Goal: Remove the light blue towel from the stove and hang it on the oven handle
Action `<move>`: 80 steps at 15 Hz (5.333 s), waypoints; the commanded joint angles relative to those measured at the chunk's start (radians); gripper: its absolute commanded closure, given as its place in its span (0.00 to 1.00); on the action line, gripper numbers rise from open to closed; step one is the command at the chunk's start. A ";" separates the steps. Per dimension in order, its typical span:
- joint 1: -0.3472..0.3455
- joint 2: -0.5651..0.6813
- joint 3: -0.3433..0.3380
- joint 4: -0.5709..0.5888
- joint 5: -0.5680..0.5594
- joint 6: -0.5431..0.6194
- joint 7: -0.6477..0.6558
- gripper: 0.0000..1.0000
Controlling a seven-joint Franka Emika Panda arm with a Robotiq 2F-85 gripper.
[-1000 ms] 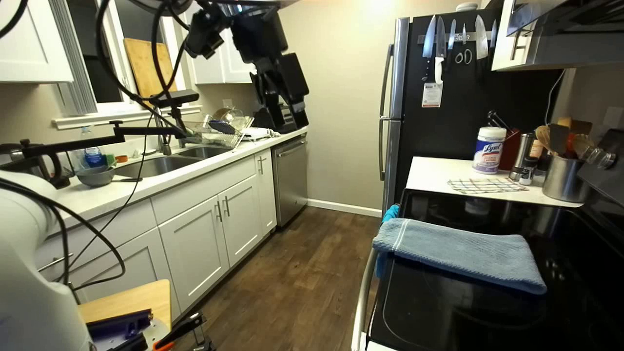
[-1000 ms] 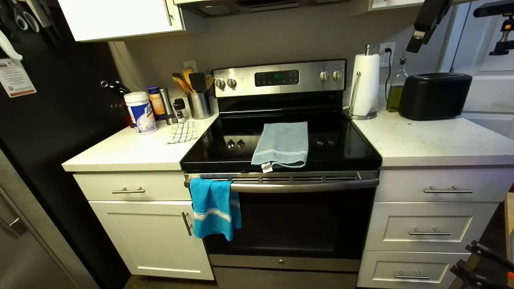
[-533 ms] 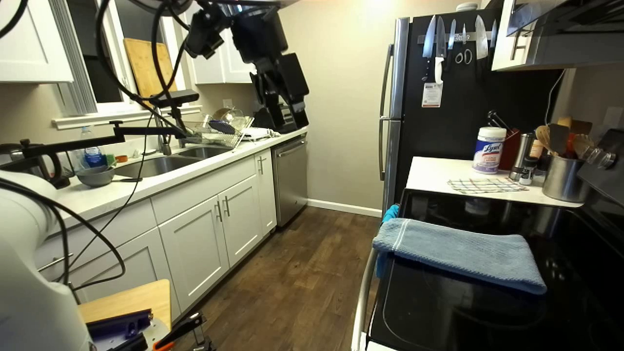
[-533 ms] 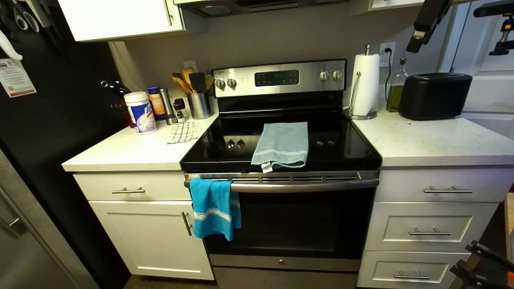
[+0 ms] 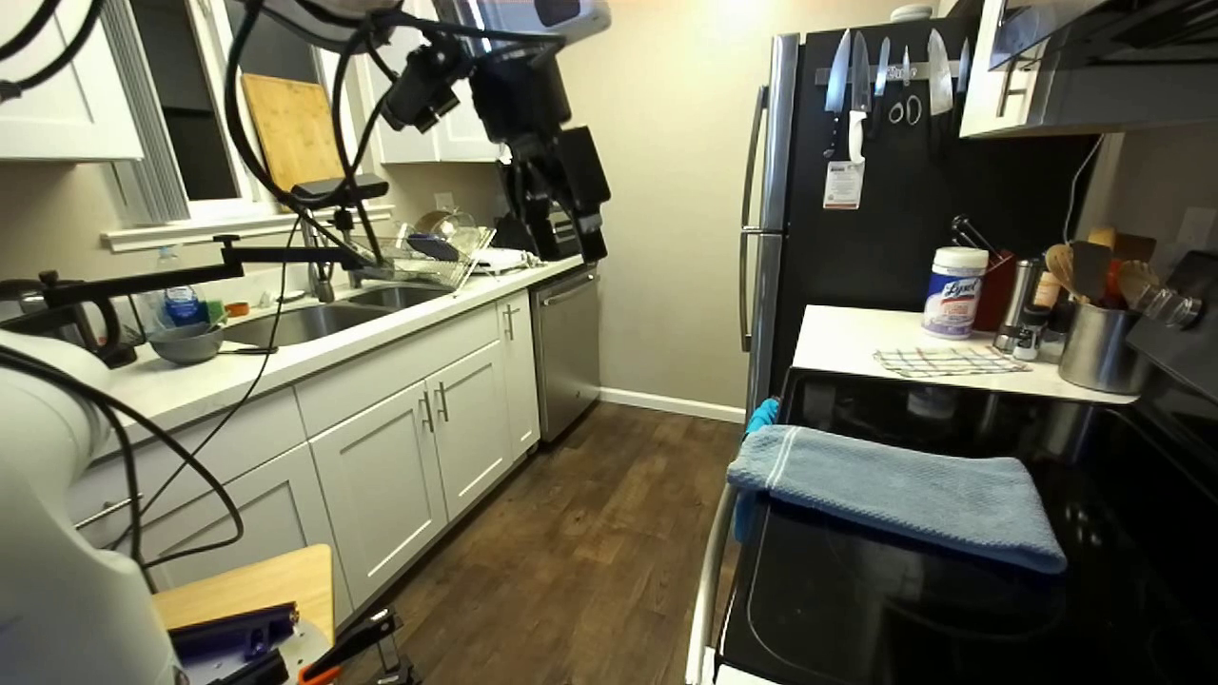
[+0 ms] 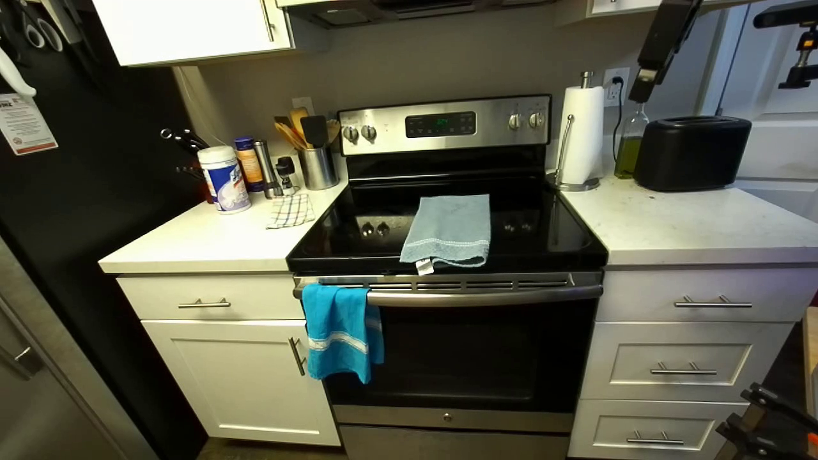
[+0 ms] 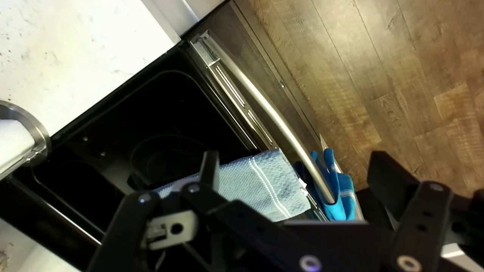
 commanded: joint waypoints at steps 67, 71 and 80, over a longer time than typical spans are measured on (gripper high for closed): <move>0.330 1.426 -0.048 0.889 -0.984 0.059 0.588 0.00; 0.351 1.470 -0.061 0.907 -0.998 0.040 0.606 0.00; 0.418 1.537 -0.100 0.984 -1.077 -0.053 0.682 0.00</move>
